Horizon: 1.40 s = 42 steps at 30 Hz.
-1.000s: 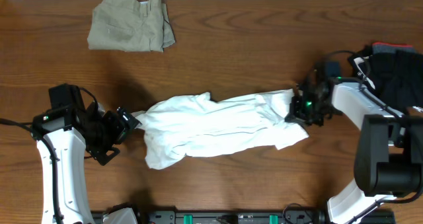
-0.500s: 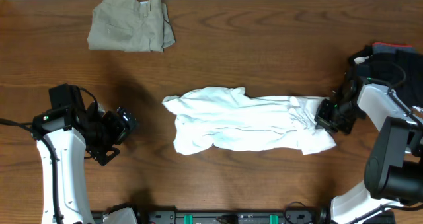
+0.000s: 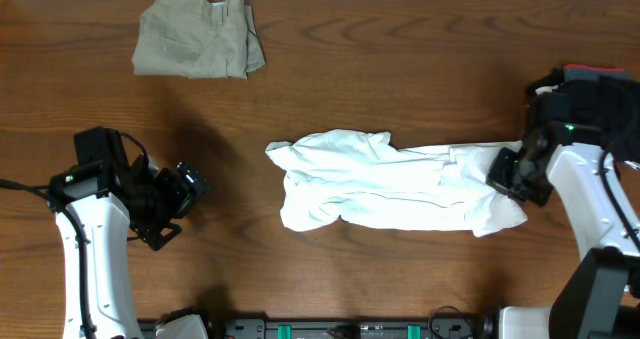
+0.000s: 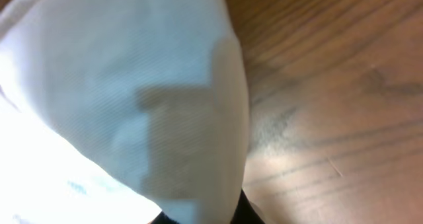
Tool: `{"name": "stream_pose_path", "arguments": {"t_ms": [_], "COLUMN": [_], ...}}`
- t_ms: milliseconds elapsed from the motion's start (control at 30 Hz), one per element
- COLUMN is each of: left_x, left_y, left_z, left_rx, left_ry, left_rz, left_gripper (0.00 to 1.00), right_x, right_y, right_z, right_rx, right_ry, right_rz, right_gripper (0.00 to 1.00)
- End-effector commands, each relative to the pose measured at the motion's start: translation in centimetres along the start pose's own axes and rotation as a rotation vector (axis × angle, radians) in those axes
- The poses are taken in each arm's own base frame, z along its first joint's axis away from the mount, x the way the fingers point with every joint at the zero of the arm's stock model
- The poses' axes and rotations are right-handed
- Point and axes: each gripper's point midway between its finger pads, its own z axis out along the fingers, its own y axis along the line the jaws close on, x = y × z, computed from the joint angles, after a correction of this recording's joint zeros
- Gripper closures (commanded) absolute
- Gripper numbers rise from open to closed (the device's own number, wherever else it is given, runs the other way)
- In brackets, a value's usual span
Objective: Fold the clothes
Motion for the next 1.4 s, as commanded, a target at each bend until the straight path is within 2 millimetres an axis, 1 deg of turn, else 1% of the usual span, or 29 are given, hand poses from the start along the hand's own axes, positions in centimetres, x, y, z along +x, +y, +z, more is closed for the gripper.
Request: {"name": "stream_pose_path", "arguments": {"t_ms": [0,133,333,567,633,700,733,767,800,867,900,1100,1300,1367], "left_x": [0.4,0.4,0.4,0.4,0.4,0.4,0.4,0.4,0.4,0.4,0.4,0.4,0.4,0.4], "left_y": [0.0,0.0,0.0,0.0,0.1,0.0,0.1,0.0,0.1,0.1,0.1,0.1,0.1,0.1], "left_z": [0.2,0.2,0.2,0.2,0.2,0.2,0.2,0.2,0.2,0.2,0.2,0.2,0.2,0.2], "left_rx": [0.004,0.003,0.003,0.003,0.004,0.003,0.004,0.003,0.003,0.003,0.003,0.003,0.003,0.003], "left_ry": [0.015,0.016,0.016,0.016,0.016,0.016,0.016,0.016,0.016,0.016,0.016,0.016,0.016,0.016], "left_rz": [0.011,0.011,0.011,0.011,0.01,0.011,0.01,0.011,0.011,0.011,0.011,0.011,0.011,0.011], "left_gripper": [0.02,0.02,0.02,0.02,0.02,0.02,0.02,0.02,0.02,0.02,0.02,0.02,0.02,0.02], "right_x": [0.2,1.6,3.5,5.8,6.3,6.8,7.1,7.4,7.7,8.1,8.3,8.5,8.2,8.3], "right_y": [0.2,3.2,6.7,10.6,11.6,12.6,13.0,13.4,13.7,14.1,14.1,14.0,14.6,15.0], "right_z": [-0.4,-0.6,-0.9,-1.2,-1.4,-1.4,-1.4,-1.4,-1.3,-1.1,-0.9,-0.1,-0.3,-0.6], "right_rx": [0.09,0.086,0.08,0.017,-0.002,-0.026,-0.035,-0.046,-0.055,-0.056,-0.051,-0.027,-0.045,-0.064], "right_ry": [-0.056,-0.077,-0.125,-0.158,-0.171,-0.178,-0.178,-0.175,-0.169,-0.161,-0.157,-0.14,-0.157,-0.148], "right_rz": [-0.008,-0.078,-0.161,-0.233,-0.252,-0.28,-0.291,-0.301,-0.312,-0.327,-0.334,-0.342,-0.379,-0.38], "right_gripper": [0.99,0.98,0.94,0.92,0.9,0.87,0.83,0.77,0.69,0.52,0.46,0.43,0.42,0.42]}}
